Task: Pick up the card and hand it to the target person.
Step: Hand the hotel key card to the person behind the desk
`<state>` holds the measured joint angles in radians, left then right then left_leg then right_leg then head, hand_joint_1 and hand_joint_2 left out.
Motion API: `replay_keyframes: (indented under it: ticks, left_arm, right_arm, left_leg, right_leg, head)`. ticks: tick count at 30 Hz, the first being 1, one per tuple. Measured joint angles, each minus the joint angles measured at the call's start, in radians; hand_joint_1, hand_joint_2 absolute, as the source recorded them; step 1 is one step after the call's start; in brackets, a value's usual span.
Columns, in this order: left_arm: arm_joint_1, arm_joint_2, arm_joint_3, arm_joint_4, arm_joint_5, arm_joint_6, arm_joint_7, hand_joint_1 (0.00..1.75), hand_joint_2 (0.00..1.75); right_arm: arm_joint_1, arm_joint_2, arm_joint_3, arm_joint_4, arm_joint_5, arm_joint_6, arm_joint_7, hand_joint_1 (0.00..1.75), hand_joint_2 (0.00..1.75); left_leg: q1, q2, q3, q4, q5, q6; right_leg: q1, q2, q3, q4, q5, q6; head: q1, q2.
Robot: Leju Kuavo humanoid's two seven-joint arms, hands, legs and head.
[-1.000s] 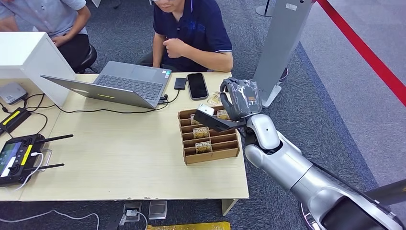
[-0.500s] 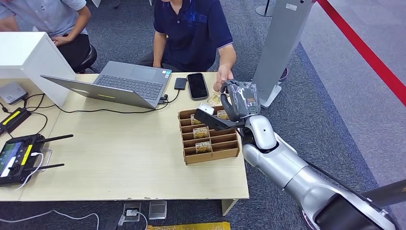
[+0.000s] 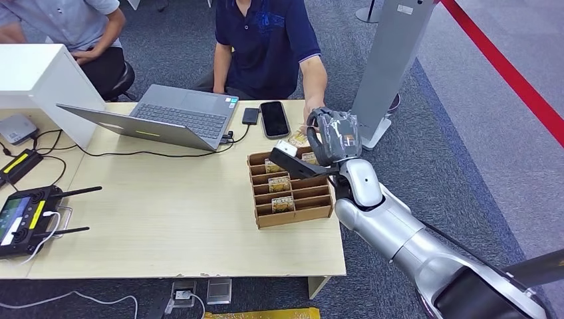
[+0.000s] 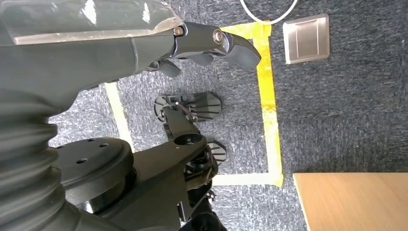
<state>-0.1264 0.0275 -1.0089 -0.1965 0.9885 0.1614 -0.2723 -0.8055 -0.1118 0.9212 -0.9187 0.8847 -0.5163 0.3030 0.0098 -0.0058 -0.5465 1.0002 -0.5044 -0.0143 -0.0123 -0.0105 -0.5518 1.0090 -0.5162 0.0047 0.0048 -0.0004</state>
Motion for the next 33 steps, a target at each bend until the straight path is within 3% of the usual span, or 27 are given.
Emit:
replay_keyframes:
  ticks: [2, 6, 14, 16, 20, 23, 33]
  left_arm:
    - [0.0, 0.0, 0.0, 0.0, 0.005, 0.0, -0.003, 0.0, 1.75]
    - [0.001, 0.0, 0.0, 0.0, 0.01, 0.0, -0.005, 0.0, 0.0]
    - [0.003, 0.0, 0.0, 0.0, 0.022, 0.004, -0.01, 0.0, 0.0]
    - [0.006, 0.0, 0.0, 0.0, 0.031, 0.01, -0.011, 0.0, 0.0]
    - [0.017, 0.0, 0.0, 0.0, 0.049, 0.02, -0.019, 0.0, 0.0]
    - [0.026, 0.0, 0.0, 0.0, 0.063, 0.023, -0.022, 0.0, 0.0]
    - [0.036, 0.002, 0.0, 0.0, 0.095, 0.023, -0.02, 0.0, 0.0]
  right_arm:
    - [0.0, 0.0, 0.0, 0.0, 0.008, -0.006, 0.004, 1.55, 1.75]
    - [0.0, 0.0, 0.0, 0.0, 0.015, -0.013, 0.006, 0.0, 1.75]
    - [0.006, 0.0, -0.004, -0.006, -0.062, -0.008, -0.026, 0.0, 1.75]
    - [0.019, 0.0, -0.014, -0.022, -0.189, 0.014, -0.08, 0.0, 1.75]
    - [0.066, -0.003, -0.049, -0.071, -0.57, 0.094, -0.234, 0.0, 1.75]
    - [0.1, -0.014, -0.071, -0.114, -0.762, 0.125, -0.306, 0.0, 1.75]
    - [0.266, -0.102, -0.115, -0.336, -1.006, 0.156, -0.359, 0.0, 1.75]
  left_leg:
    - [0.0, 0.0, 0.0, 0.0, 0.0, 0.0]
    - [0.0, 0.0, 0.0, 0.0, 0.0, 0.0]
    - [0.0, 0.0, 0.0, 0.0, 0.0, 0.0]
    - [0.0, 0.0, 0.001, 0.0, 0.0, 0.0]
    - [0.0, 0.0, 0.0, 0.0, 0.0, 0.0]
    - [0.0, 0.0, 0.0, 0.0, 0.0, 0.0]
    - [0.0, 0.0, 0.001, 0.0, 0.0, 0.0]
  right_leg:
    - [0.0, 0.0, 0.0, 0.0, 0.0, 0.0]
    - [0.0, 0.0, 0.0, 0.0, 0.0, 0.0]
    - [0.0, 0.0, 0.0, 0.0, 0.0, 0.0]
    - [0.0, 0.0, 0.0, 0.0, 0.0, 0.0]
    - [0.0, 0.0, 0.0, 0.0, 0.0, 0.0]
    - [0.0, 0.0, -0.001, 0.0, 0.0, 0.0]
    - [0.0, 0.0, 0.0, -0.001, 0.0, 0.0]
  head:
    - [0.0, 0.0]
    - [0.0, 0.0]
    - [0.0, 0.0]
    - [0.0, 0.0]
    - [0.0, 0.0]
    - [-0.001, 0.0]
    - [0.0, 0.0]
